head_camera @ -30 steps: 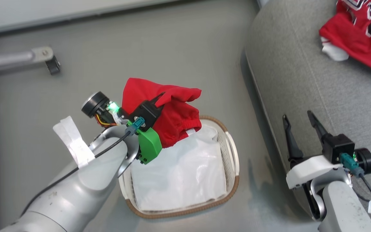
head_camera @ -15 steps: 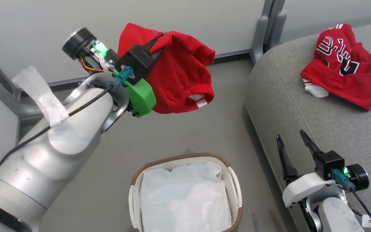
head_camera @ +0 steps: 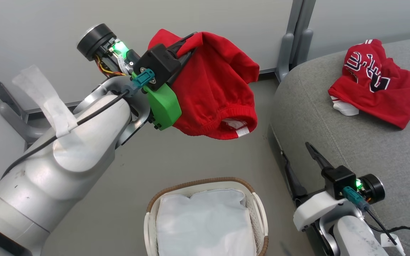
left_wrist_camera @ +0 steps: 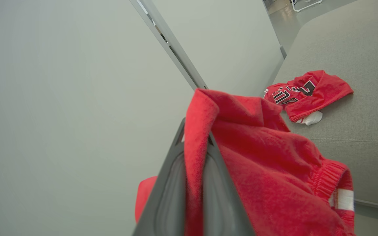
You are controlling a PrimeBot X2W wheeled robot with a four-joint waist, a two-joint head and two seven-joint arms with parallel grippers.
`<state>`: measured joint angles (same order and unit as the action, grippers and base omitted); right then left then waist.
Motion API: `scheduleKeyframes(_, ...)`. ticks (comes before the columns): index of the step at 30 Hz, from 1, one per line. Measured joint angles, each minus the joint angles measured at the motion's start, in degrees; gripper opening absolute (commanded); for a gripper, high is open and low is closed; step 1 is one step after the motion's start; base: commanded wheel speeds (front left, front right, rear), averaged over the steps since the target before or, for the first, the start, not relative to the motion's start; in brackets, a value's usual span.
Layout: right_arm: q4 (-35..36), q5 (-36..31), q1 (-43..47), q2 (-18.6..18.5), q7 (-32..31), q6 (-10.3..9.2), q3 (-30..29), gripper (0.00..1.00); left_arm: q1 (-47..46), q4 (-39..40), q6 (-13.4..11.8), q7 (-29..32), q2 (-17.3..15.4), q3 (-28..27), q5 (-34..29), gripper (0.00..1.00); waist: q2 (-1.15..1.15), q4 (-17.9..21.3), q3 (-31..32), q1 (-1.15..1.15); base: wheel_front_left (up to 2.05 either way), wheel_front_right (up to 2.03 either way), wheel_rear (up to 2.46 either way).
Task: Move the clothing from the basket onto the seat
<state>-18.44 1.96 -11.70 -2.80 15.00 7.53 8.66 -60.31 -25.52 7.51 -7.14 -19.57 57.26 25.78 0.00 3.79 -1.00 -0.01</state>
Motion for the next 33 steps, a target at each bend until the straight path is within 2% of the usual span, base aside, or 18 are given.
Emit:
scheduleKeyframes(13,-2.1,-2.1,-10.1,0.1,0.0,0.00,7.2,1.00,0.1,0.5,0.0,-1.0,1.6,1.5,0.9,0.00,0.00,-1.8,0.0,0.00,0.00,0.00,0.00)
scheduleKeyframes(20,-7.1,-5.3,-16.2,0.0,0.0,0.00,10.3,1.00,0.2,1.4,0.0,-1.3,2.9,2.5,2.4,0.00,0.00,-3.0,0.0,0.00,0.00,0.00,0.00)
scheduleKeyframes(27,-8.2,-4.9,-20.8,-1.4,0.0,0.00,13.3,0.98,0.2,1.9,0.0,-1.8,3.0,4.0,2.8,0.00,0.00,-4.0,0.0,0.00,0.00,0.00,0.00)
scheduleKeyframes(28,-8.1,-4.7,-21.0,-1.5,0.0,0.00,13.4,0.62,0.2,1.9,0.0,-1.8,2.9,4.0,2.8,0.00,0.00,-4.1,0.1,0.00,0.00,0.00,0.00)
scheduleKeyframes(29,-8.1,-4.4,-21.2,-1.5,0.0,0.00,13.6,0.42,0.2,1.8,0.0,-1.9,2.9,4.1,2.9,0.00,0.00,-4.1,0.1,0.00,0.00,0.00,0.00)
scheduleKeyframes(32,-7.9,-3.9,-21.5,-1.6,0.0,0.00,14.5,0.06,0.7,1.5,0.0,-2.1,2.8,4.2,3.5,0.00,0.00,-4.1,0.1,0.00,0.00,0.00,0.00)
scheduleKeyframes(33,-7.8,-3.7,-21.6,-1.6,0.0,0.00,14.9,0.00,1.1,1.4,0.0,-2.1,2.8,4.2,3.7,0.00,0.00,-4.1,0.1,0.00,0.00,0.00,0.00)
